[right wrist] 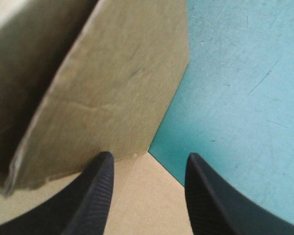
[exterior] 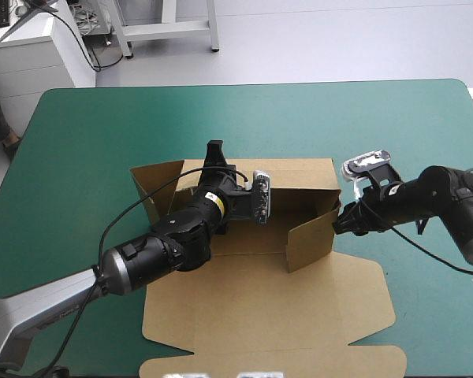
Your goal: Fold the box
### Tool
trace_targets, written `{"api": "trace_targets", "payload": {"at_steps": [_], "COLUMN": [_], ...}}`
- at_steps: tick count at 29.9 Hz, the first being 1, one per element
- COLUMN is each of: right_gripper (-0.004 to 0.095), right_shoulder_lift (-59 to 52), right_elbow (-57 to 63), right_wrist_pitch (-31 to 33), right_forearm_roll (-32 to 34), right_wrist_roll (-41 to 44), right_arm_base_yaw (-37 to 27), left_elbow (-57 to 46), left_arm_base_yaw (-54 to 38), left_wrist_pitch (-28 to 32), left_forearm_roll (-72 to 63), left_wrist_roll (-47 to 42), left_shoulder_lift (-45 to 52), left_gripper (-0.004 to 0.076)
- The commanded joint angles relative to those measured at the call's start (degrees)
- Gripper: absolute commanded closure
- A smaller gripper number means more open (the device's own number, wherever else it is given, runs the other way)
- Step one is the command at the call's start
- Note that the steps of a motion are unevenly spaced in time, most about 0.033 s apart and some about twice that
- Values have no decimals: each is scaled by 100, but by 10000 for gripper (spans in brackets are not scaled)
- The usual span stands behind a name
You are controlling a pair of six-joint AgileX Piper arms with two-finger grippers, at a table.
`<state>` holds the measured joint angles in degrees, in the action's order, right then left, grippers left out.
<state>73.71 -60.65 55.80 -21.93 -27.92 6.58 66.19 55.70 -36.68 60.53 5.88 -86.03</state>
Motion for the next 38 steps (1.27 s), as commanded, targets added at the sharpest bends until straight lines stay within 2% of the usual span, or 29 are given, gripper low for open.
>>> {"api": "trace_targets", "payload": {"at_steps": [1, 4, 8, 16, 23, 30, 35, 38], "right_gripper": [481, 480, 480, 476, 476, 476, 473, 398], "right_shoulder_lift": [-400, -575, -793, -774, -774, -774, -774, -774], "right_elbow": [174, 371, 600, 640, 654, 654, 654, 667], "right_wrist_pitch": [-272, -364, -686, -1017, -1542, -2102, -1894, -1543], "right_forearm_roll": [-405, -683, -1304, -1685, -1645, -1464, -1477, -1438], "right_wrist_roll": [-380, -530, -1174, -1176, -652, -687, -326, -527], "right_arm_base_yaw": [-19, -19, -19, 4, 344, 514, 514, 514], "left_elbow": [63, 63, 63, 63, 63, 63, 63, 63], "left_arm_base_yaw": [39, 39, 39, 39, 39, 39, 39, 39], "left_wrist_pitch": [279, 285, 303, 374, 424, 424, 412, 412], "left_forearm_roll": [-212, -212, -212, -212, -212, -212, -212, -212], "left_wrist_roll": [-37, -37, -37, -37, -37, -37, -37, -37], "left_shoulder_lift": [120, 120, 112, 112, 112, 112, 112, 112], "left_gripper": [732, 732, 732, 732, 732, 732, 732, 732]}}
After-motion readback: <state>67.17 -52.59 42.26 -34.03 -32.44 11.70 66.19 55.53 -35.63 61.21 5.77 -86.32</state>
